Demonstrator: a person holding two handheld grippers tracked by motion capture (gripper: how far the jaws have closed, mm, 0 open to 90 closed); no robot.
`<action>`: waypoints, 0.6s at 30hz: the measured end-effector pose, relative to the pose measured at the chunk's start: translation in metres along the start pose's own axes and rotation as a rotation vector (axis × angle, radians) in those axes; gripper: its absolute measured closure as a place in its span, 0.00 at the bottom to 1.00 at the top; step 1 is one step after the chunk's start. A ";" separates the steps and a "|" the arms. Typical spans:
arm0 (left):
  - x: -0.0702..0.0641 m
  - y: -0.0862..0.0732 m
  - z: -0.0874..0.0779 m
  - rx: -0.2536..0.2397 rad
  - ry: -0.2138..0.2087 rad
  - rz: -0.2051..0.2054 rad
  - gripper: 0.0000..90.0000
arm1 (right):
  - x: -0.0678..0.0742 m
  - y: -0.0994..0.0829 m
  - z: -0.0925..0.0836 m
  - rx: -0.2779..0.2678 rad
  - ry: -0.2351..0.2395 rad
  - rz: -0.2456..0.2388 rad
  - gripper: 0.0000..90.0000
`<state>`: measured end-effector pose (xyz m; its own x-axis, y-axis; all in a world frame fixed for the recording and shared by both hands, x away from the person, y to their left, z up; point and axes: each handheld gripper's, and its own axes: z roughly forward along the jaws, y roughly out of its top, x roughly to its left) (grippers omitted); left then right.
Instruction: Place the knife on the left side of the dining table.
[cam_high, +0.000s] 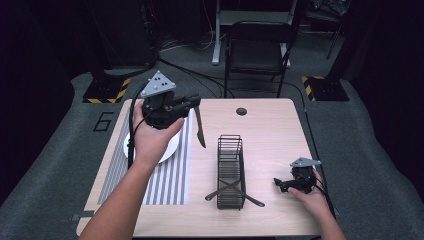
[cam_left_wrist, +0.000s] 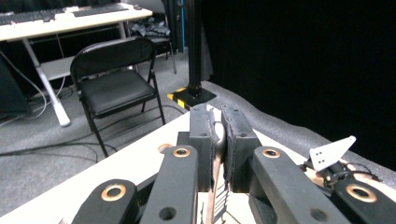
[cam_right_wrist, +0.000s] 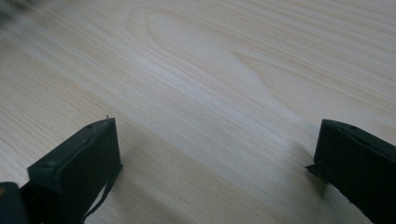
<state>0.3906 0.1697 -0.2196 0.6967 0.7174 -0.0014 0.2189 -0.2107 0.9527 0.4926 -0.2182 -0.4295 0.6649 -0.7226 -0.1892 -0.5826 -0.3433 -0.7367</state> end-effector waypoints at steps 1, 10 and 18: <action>0.001 -0.003 0.000 0.003 0.000 -0.007 0.93 | 0.000 0.000 0.000 0.000 0.000 0.000 0.00; 0.011 -0.024 -0.001 0.032 0.015 -0.028 0.93 | 0.000 0.000 0.000 0.000 0.001 0.000 0.00; 0.020 -0.042 -0.007 0.046 0.028 -0.055 0.93 | 0.000 0.000 0.000 -0.003 0.002 -0.001 0.00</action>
<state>0.3903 0.1980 -0.2575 0.6637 0.7468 -0.0438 0.2876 -0.2006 0.9365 0.4927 -0.2180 -0.4296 0.6650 -0.7230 -0.1870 -0.5831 -0.3462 -0.7349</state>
